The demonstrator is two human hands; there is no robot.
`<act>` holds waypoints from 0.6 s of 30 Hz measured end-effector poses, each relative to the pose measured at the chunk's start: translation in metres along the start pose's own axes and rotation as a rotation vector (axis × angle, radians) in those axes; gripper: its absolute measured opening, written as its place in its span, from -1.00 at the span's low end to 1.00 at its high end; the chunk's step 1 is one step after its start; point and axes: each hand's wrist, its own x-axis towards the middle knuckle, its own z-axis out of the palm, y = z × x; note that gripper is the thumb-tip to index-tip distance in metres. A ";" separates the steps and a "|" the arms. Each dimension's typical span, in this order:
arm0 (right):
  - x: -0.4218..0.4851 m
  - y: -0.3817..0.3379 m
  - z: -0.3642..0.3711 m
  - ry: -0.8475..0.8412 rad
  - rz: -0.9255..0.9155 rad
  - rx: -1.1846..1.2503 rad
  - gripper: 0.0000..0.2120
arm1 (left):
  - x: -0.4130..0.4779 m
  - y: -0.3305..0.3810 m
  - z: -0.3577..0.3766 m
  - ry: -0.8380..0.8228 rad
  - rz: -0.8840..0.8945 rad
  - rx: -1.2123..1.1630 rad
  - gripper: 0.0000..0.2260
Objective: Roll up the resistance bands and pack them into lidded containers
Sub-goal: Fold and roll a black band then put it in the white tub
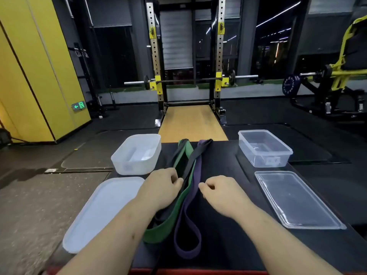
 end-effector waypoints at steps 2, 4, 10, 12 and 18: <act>0.005 0.003 0.009 0.009 0.005 -0.042 -0.57 | 0.006 -0.003 0.011 0.008 0.013 0.050 -0.84; 0.009 0.007 0.018 -0.019 0.013 -0.074 -0.57 | 0.008 -0.007 0.022 0.011 0.011 0.062 -0.88; 0.027 0.010 0.030 -0.026 0.010 -0.059 -0.64 | 0.022 -0.018 0.033 0.014 0.054 0.127 -0.88; 0.030 0.009 0.032 -0.030 0.005 -0.043 -0.65 | 0.024 -0.020 0.035 -0.035 0.048 0.158 -0.87; 0.031 0.014 0.032 -0.053 0.019 -0.049 -0.64 | 0.027 -0.020 0.046 -0.155 0.041 0.264 -0.88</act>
